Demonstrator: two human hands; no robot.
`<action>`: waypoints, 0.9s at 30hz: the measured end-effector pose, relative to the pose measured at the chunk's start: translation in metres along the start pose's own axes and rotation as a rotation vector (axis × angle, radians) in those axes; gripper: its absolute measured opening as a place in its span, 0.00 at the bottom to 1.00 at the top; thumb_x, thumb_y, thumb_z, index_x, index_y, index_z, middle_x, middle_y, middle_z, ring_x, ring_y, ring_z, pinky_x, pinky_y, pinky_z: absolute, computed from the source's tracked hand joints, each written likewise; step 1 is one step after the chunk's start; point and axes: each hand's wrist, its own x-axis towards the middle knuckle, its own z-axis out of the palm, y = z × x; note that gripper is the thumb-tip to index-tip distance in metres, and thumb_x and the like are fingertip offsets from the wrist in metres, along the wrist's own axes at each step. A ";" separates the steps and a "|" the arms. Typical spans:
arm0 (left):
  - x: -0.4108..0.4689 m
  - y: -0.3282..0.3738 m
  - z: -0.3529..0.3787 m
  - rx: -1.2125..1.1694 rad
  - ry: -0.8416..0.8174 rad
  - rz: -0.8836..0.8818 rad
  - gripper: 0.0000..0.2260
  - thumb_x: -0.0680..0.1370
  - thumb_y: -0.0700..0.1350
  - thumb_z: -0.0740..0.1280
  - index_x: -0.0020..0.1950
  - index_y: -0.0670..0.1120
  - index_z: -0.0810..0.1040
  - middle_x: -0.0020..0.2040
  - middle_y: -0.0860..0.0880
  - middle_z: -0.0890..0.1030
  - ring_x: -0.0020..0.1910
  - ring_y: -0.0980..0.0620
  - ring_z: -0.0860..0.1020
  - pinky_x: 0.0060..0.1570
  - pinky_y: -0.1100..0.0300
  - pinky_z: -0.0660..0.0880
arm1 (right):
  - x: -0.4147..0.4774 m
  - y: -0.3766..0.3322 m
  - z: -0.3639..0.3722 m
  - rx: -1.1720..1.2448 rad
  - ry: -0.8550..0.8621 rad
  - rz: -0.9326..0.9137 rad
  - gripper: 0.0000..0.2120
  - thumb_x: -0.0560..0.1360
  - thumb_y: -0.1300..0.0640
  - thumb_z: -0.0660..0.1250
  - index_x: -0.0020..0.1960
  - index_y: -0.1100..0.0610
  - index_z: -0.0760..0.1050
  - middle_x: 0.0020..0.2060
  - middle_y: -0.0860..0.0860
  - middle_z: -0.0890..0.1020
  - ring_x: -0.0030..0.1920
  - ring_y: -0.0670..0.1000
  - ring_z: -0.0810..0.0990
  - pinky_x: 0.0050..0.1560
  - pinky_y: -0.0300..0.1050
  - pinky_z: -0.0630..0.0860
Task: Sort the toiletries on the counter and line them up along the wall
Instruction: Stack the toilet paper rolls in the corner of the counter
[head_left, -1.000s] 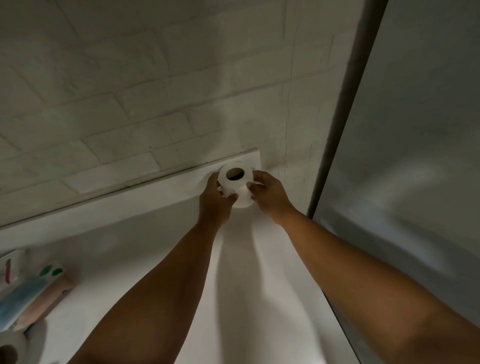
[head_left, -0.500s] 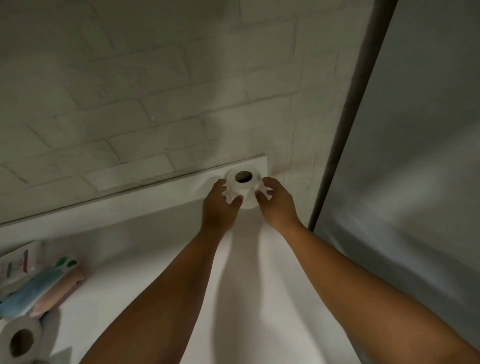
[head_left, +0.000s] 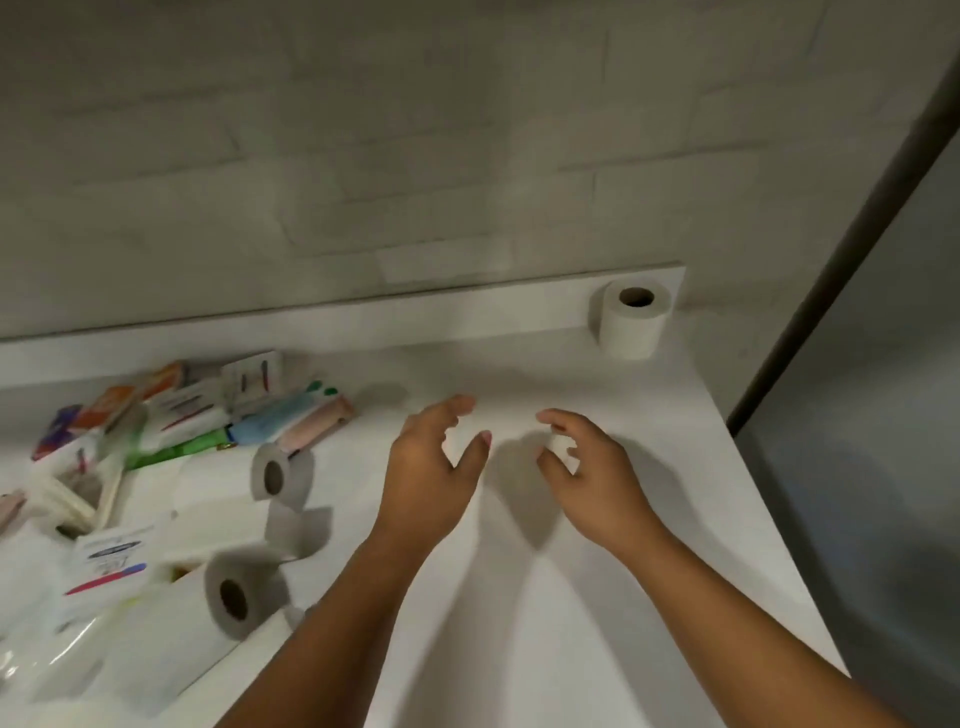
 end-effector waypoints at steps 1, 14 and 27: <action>-0.011 -0.009 -0.014 0.022 0.014 -0.012 0.16 0.77 0.49 0.72 0.64 0.55 0.78 0.56 0.63 0.78 0.58 0.60 0.77 0.59 0.58 0.76 | -0.008 -0.004 0.009 0.003 -0.021 -0.010 0.17 0.78 0.57 0.67 0.65 0.45 0.73 0.62 0.37 0.76 0.63 0.38 0.73 0.68 0.43 0.71; -0.127 -0.145 -0.215 0.231 0.091 -0.125 0.16 0.77 0.46 0.72 0.64 0.53 0.77 0.57 0.63 0.76 0.58 0.60 0.71 0.60 0.62 0.68 | -0.088 -0.100 0.210 -0.151 -0.315 -0.161 0.16 0.77 0.49 0.67 0.65 0.44 0.73 0.62 0.37 0.76 0.63 0.38 0.73 0.66 0.37 0.69; -0.161 -0.220 -0.261 0.011 -0.041 -0.391 0.15 0.77 0.56 0.71 0.60 0.54 0.74 0.46 0.55 0.82 0.40 0.62 0.80 0.36 0.71 0.72 | -0.112 -0.135 0.308 -0.243 -0.354 -0.066 0.22 0.77 0.50 0.67 0.70 0.47 0.68 0.56 0.43 0.81 0.56 0.44 0.79 0.58 0.42 0.76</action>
